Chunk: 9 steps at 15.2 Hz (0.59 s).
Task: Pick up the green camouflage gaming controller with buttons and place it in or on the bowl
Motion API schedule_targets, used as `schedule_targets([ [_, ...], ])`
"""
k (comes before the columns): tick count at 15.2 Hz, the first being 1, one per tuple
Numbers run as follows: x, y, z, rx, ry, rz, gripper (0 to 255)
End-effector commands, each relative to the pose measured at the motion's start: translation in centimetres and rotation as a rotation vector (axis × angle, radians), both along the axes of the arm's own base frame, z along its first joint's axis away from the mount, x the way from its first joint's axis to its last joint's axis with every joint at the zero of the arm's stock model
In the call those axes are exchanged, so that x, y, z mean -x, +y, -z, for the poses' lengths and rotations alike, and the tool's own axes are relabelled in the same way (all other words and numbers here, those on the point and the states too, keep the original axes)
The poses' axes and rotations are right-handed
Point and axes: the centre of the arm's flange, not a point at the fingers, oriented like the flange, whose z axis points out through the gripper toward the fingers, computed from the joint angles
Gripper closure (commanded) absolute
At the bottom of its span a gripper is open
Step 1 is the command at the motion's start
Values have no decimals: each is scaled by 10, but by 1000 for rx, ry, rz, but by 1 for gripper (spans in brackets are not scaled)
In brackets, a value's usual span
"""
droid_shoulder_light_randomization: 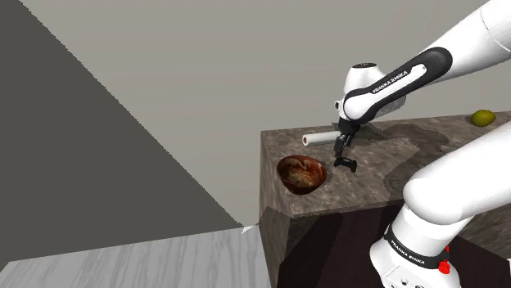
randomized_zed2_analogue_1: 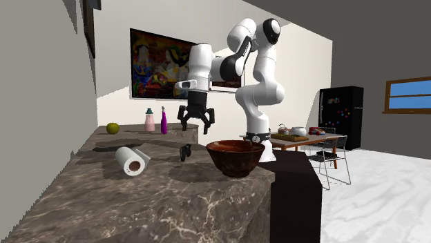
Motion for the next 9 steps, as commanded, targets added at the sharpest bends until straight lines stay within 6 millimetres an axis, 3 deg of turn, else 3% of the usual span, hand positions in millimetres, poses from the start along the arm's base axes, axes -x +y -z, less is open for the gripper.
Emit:
schedule_targets([
  [1,3,-20,22,12,-1,-2,0],
  [4,4,-43,45,24,-1,-3,0],
  [9,4,-47,71,24,-1,-3,0],
])
